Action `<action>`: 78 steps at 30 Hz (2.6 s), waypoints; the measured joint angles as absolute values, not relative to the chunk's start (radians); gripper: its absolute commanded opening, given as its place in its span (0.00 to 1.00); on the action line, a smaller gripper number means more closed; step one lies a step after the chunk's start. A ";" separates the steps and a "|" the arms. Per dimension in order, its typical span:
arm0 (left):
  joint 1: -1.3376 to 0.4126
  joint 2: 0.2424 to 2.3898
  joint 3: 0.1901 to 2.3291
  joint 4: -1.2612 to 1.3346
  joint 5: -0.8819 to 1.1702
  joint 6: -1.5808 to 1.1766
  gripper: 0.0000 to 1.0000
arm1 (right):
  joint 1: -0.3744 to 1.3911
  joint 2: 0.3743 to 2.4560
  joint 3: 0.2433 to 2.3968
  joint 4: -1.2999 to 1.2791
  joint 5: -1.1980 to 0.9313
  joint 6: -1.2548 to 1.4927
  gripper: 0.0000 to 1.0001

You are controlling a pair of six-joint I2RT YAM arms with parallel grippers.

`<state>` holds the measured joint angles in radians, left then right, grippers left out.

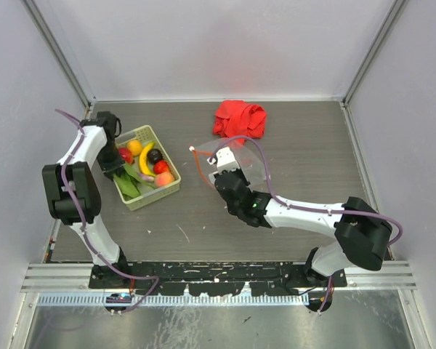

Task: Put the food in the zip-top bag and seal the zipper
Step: Move the bin to the center of the board, then pick up the fake vegetable from the bin.

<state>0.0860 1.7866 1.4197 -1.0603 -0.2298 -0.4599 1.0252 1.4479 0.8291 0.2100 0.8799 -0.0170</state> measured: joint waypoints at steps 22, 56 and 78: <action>0.055 1.602 1.434 -1.082 -0.260 -0.561 0.79 | 1.018 1.412 0.785 0.226 0.877 -0.017 0.01; -0.035 1.814 1.496 -1.029 -0.437 -0.688 0.75 | 0.994 1.401 0.768 0.239 0.851 -0.013 0.01; -0.047 1.855 1.480 -0.976 -0.456 -0.741 0.72 | 0.992 1.401 0.768 0.239 0.844 -0.006 0.01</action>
